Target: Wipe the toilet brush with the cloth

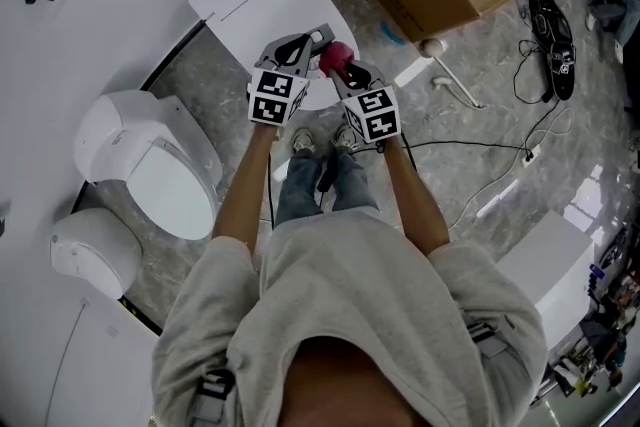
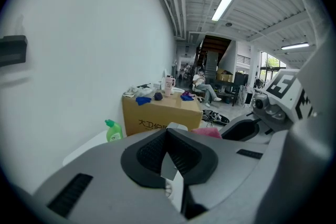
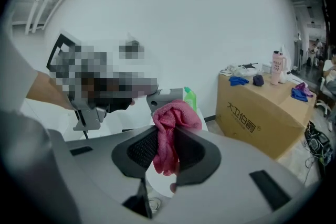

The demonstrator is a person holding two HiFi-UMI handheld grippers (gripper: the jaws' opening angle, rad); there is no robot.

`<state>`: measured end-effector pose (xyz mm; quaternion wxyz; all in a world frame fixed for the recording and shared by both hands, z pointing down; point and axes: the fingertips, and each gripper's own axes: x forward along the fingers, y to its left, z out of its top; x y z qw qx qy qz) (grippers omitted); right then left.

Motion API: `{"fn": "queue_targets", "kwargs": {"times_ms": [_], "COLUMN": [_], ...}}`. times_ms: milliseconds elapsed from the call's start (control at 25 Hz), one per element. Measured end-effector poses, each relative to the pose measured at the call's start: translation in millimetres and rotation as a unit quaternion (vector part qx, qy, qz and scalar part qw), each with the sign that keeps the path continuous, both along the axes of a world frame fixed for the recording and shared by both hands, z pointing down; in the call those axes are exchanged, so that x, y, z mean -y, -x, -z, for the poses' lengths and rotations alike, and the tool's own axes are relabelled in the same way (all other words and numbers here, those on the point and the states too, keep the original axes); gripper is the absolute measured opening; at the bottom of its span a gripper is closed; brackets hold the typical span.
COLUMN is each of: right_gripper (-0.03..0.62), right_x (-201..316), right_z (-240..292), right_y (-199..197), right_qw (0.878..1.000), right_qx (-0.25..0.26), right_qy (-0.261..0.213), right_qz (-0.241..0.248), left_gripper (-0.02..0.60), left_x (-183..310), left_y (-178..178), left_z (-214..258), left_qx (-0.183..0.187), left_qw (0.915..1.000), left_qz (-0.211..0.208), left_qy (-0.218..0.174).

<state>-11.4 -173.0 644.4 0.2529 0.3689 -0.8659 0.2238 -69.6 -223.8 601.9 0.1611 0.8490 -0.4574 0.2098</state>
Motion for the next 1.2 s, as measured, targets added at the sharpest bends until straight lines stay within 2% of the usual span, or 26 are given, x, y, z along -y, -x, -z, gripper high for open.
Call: {"fn": "queue_targets", "kwargs": {"times_ms": [640, 1200], "right_gripper": [0.100, 0.100], "right_x": [11, 33], "right_z": [37, 100], "right_y": [-44, -75], "right_qw": [0.998, 0.991], "right_qx": [0.008, 0.023], "right_qy": [-0.031, -0.097], "right_qz": [-0.055, -0.094], "left_gripper": [0.020, 0.018], "left_x": [-6, -10], "left_y": [5, 23], "left_z": [9, 67], "left_qx": [-0.001, -0.017], "left_qw": [0.9999, 0.9974], "left_qz": [0.009, 0.042], "left_qy": [-0.011, -0.055]}}
